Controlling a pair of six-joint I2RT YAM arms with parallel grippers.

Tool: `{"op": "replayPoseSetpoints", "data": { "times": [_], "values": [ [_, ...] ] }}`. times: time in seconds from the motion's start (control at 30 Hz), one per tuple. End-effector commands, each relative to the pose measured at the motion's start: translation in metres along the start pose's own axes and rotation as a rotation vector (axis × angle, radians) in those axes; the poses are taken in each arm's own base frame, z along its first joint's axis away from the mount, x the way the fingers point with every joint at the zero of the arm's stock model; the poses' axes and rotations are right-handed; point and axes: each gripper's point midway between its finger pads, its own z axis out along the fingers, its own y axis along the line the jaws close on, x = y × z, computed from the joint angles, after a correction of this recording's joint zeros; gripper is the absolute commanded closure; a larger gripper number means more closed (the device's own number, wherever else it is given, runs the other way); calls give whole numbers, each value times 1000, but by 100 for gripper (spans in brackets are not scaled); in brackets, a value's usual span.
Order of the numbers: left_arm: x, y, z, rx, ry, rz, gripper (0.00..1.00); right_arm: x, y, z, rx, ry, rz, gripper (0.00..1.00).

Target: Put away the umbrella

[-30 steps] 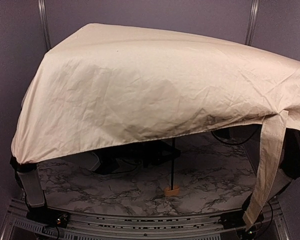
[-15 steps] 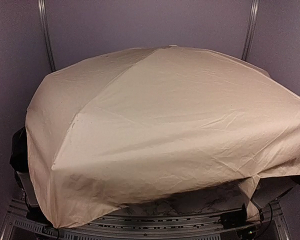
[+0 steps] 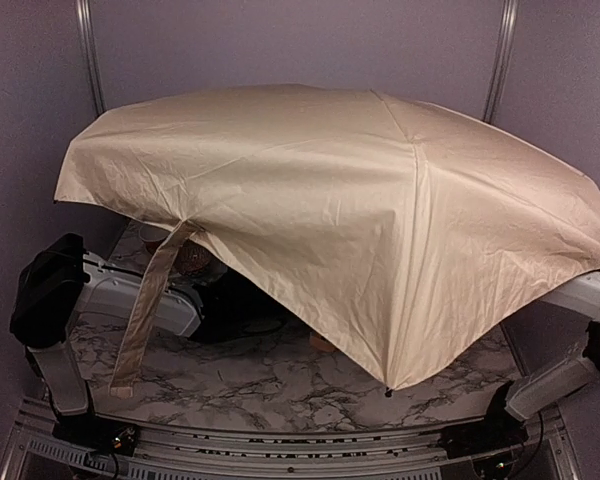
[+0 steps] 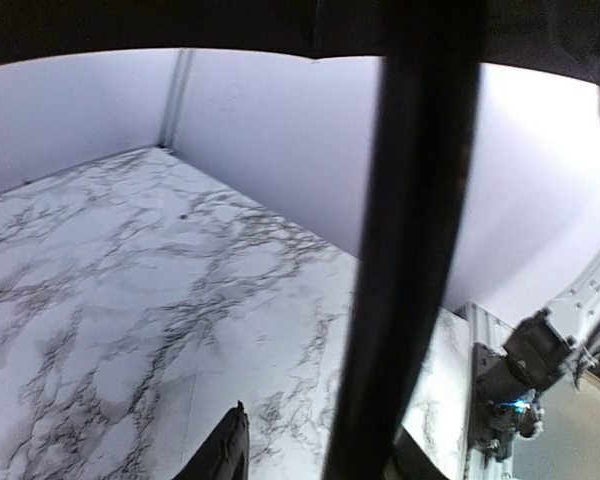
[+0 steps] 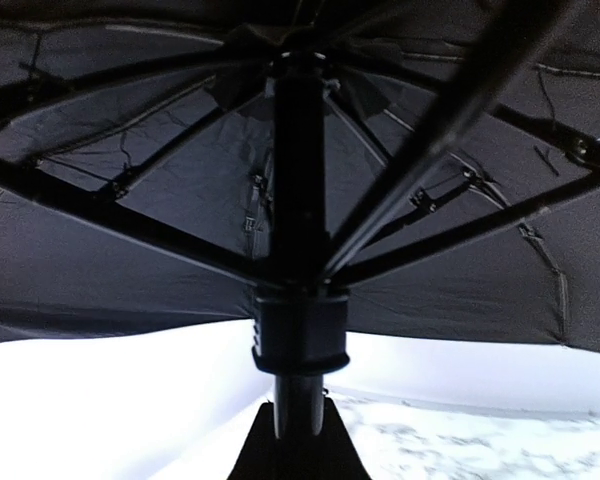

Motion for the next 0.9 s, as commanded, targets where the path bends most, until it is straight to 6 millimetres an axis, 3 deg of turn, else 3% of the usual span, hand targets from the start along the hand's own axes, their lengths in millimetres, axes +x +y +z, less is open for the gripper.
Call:
{"op": "replayPoseSetpoints", "data": {
  "times": [0.0, 0.13, 0.27, 0.37, 0.43, 0.63, 0.87],
  "values": [
    [-20, 14, -6, -186, -24, 79, 71, -24, 3, 8, 132, -51, -102, 100],
    [-21, 13, -6, -187, -23, 67, 100, -18, 3, 13, 138, -36, -116, 100],
    [-25, -9, -6, -62, -22, 37, 100, -16, 8, 14, 112, -20, -140, 99],
    [-37, -37, -14, 112, -67, 7, 100, -16, 16, 9, 42, -9, -155, 76],
    [-46, -50, -23, 195, -103, -18, 100, -14, 14, 2, 20, -3, -160, 67],
    [-52, -70, -31, 318, -127, -12, 100, -19, -1, -17, -43, -24, -114, 56],
    [-55, -88, -40, 437, -151, 8, 100, -18, 13, -28, -169, -35, -145, 44]
  ]
}}
